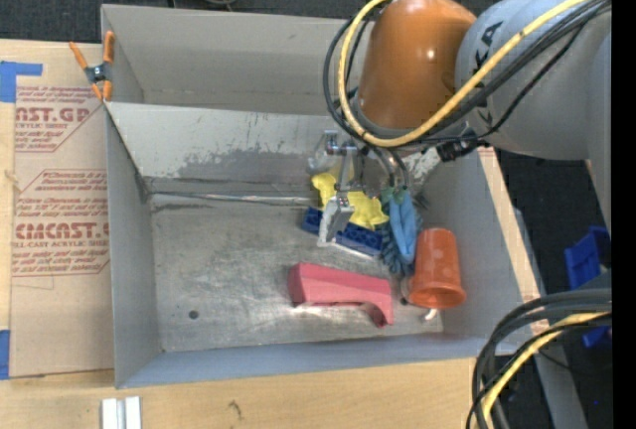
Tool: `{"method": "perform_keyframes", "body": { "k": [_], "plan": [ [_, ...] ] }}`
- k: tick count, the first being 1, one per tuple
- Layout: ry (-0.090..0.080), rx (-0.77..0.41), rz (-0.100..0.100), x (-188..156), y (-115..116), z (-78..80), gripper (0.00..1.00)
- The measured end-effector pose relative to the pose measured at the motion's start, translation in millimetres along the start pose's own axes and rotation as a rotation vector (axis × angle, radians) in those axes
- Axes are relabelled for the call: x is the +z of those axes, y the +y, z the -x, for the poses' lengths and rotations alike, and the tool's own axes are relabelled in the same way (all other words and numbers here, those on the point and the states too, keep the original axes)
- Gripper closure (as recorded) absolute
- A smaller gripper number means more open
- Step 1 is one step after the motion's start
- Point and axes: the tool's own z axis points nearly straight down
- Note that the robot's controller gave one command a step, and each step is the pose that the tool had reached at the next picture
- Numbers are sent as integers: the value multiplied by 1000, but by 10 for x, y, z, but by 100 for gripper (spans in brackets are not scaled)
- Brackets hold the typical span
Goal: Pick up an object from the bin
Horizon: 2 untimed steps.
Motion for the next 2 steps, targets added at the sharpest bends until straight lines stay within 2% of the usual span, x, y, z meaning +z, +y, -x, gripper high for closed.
{"method": "perform_keyframes", "body": {
  "k": [1,2],
  "plan": [
    [1,-17,-2,610,-698,20,0],
    [1,53,0,474,-702,-142,0]
  ]
}}
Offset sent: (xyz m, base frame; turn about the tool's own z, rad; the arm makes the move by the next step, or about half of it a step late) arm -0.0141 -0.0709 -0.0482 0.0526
